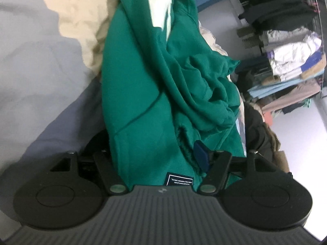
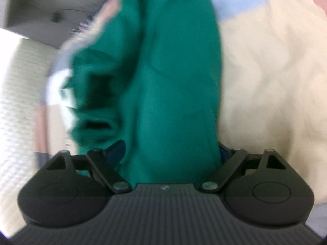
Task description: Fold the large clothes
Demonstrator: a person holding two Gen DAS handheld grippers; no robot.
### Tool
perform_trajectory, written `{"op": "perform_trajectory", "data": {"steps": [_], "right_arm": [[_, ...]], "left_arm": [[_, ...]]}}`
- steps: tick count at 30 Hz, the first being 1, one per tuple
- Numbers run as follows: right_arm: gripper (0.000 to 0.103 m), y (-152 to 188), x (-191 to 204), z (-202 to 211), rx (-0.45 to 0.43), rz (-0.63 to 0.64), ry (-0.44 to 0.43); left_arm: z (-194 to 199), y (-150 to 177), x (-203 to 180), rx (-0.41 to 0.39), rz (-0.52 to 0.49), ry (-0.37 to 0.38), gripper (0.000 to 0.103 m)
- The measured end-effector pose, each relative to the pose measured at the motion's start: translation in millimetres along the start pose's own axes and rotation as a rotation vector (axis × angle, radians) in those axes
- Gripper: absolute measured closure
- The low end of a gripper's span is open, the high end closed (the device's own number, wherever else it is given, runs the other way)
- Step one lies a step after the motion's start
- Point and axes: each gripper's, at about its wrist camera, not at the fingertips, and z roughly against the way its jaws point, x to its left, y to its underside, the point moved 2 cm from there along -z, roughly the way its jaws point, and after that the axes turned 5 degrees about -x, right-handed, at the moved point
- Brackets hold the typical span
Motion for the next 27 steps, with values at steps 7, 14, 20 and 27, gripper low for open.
{"op": "perform_trajectory", "data": {"steps": [7,14,20,27], "right_arm": [[0.063,7,26,12,-0.053,0.174,0.052],[0.084,4,35,67,-0.166,0.183,-0.1],[0.085,15,45,119,-0.208,0.191,-0.239],[0.085,48,65,189,-0.254,0.246,-0.362]], "left_arm": [[-6,4,-7,-0.002,-0.046,-0.049,0.082],[47,0,-10,-0.084,0.04,0.085,0.096],[103,6,-19,-0.116,0.087,0.199,0.096],[184,35,-51,-0.131,0.068,0.281,0.096]]}}
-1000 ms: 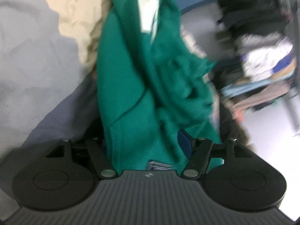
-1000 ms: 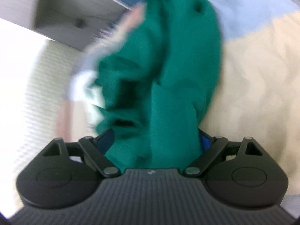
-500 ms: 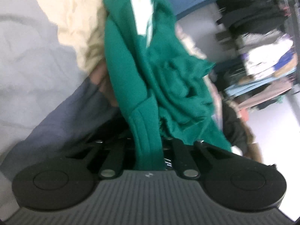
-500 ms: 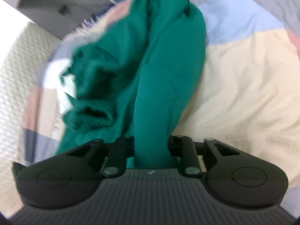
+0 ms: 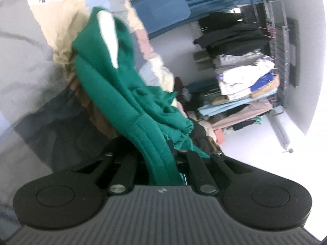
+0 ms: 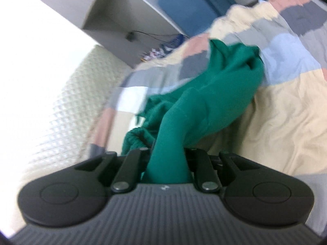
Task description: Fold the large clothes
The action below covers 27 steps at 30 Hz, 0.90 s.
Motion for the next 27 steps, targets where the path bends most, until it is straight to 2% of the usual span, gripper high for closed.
{"op": "perform_trajectory", "data": {"steps": [8,11,14,19,22,27], "right_arm": [[0.085,30,30,64,-0.045,0.008,-0.075],[0.085,41,28,74,-0.056,-0.001,-0.056],[0.085,42,21,71,-0.048,-0.021,-0.05],[0.083,10,15,47,-0.076,-0.106,-0.05],[0.081,-21,10,18,-0.083,-0.154,-0.043],[0.078,-70,-26,-47,-0.134,-0.309,0.035]], "left_arm": [[110,53,-47,-0.008,-0.032,0.064,0.096],[130,74,-48,-0.01,-0.036,0.065,0.096],[134,81,-44,-0.023,-0.036,0.063,0.095],[116,57,-53,-0.062,-0.066,0.086,0.095],[82,18,-64,-0.083,-0.079,0.065,0.094],[3,-52,-67,-0.108,-0.131,0.002,0.092]]}}
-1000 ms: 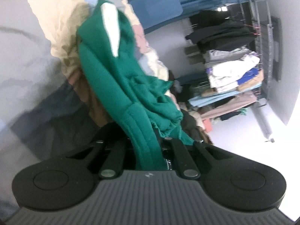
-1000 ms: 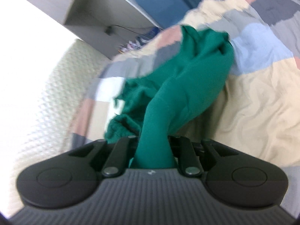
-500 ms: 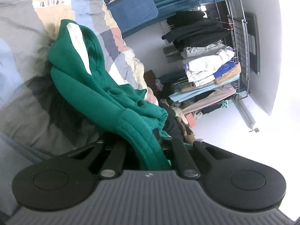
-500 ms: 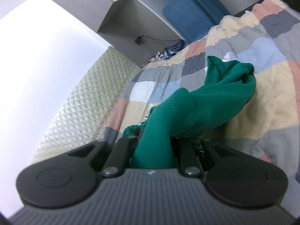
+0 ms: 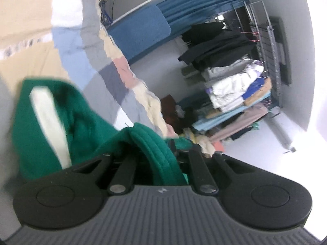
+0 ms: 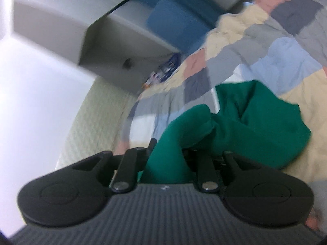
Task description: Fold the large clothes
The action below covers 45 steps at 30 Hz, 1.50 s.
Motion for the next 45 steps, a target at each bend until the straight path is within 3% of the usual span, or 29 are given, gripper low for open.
{"op": "perform_trajectory", "data": {"steps": [4,9,15,21,25,28,30,31,37,39,41,45], "right_arm": [[0.078,-22,-25,-63,-0.006,-0.056,0.081],[0.078,-41,-72,-132,0.007,-0.121,0.16],[0.079,-51,-121,-186,0.026,-0.168,0.128],[0.08,-55,-131,-212,0.044,-0.14,0.125],[0.079,-52,-123,-211,0.044,-0.086,0.116],[0.058,-48,-106,-198,0.043,-0.017,0.073],[0.029,-42,-90,-186,0.037,0.041,0.031],[0.025,-39,-81,-179,0.032,0.073,0.02],[0.023,-15,-38,-135,0.005,0.248,-0.027],[0.023,-7,-26,-126,0.007,0.316,-0.018],[0.023,3,-18,-121,0.001,0.405,0.027],[0.024,16,-15,-126,-0.024,0.614,0.173]], "left_arm": [[-66,-32,23,-0.015,-0.025,-0.071,0.091],[-150,-61,72,0.02,-0.01,-0.088,0.088],[-229,-83,122,0.069,-0.04,-0.132,0.087],[-267,-83,181,0.128,0.12,-0.181,0.087],[-264,-84,180,0.127,0.116,-0.164,0.087],[-246,-81,158,0.122,0.052,-0.14,0.078],[-223,-79,142,0.098,-0.001,-0.126,0.034],[-208,-77,131,0.063,-0.042,-0.13,0.03],[-132,-43,90,-0.022,-0.251,-0.202,0.029],[-117,-29,82,-0.039,-0.333,-0.269,0.029],[-115,-16,79,-0.044,-0.408,-0.362,0.029],[-128,4,82,-0.048,-0.56,-0.458,0.029]]}}
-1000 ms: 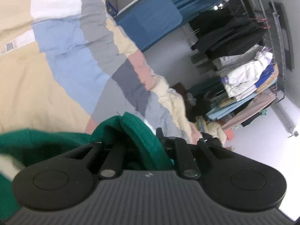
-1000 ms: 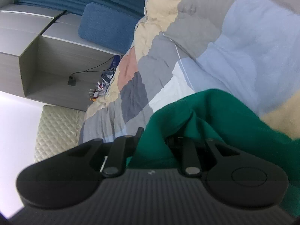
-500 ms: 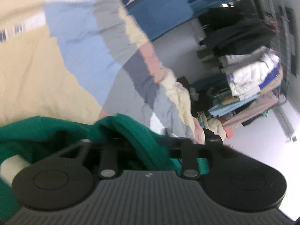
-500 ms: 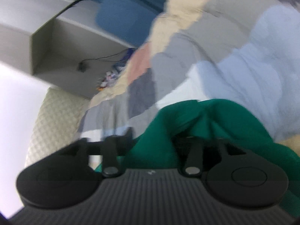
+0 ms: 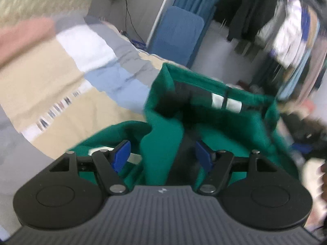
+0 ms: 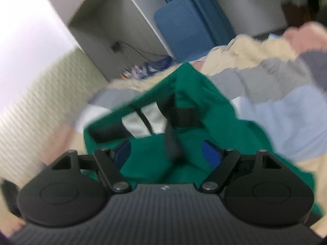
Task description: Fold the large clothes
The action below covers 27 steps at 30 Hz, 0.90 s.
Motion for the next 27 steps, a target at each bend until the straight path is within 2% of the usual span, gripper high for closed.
{"op": "perform_trajectory", "data": {"steps": [2,5,7,9,14,17,18,20,24,27], "right_arm": [[0.026,7,-2,-10,0.015,0.092,0.083],[0.03,13,-9,-25,0.024,0.172,0.145],[0.031,14,-13,-32,0.011,0.201,0.162],[0.037,13,-12,-36,-0.019,0.235,0.142],[0.04,5,5,-32,-0.099,0.258,0.046],[0.04,4,20,-28,-0.134,0.302,-0.024],[0.041,5,24,-29,-0.121,0.312,-0.047],[0.042,9,28,-40,-0.063,0.332,-0.038],[0.043,24,13,-72,0.058,0.395,0.102],[0.041,33,2,-85,0.133,0.45,0.075]], "left_arm": [[-7,5,-1,-0.013,-0.001,0.001,0.029],[-13,5,1,-0.055,-0.017,-0.043,0.029],[-18,3,6,-0.057,0.012,-0.029,0.029],[-21,0,8,-0.06,0.022,-0.013,0.029],[-35,-6,11,-0.05,0.046,0.029,0.029],[-45,-10,11,-0.052,0.049,0.06,0.035],[-49,-10,10,-0.047,0.054,0.071,0.036],[-59,-11,11,-0.021,0.075,0.088,0.037],[-76,-10,18,0.029,0.146,0.115,0.042],[-85,-10,24,0.065,0.204,0.145,0.052]]}}
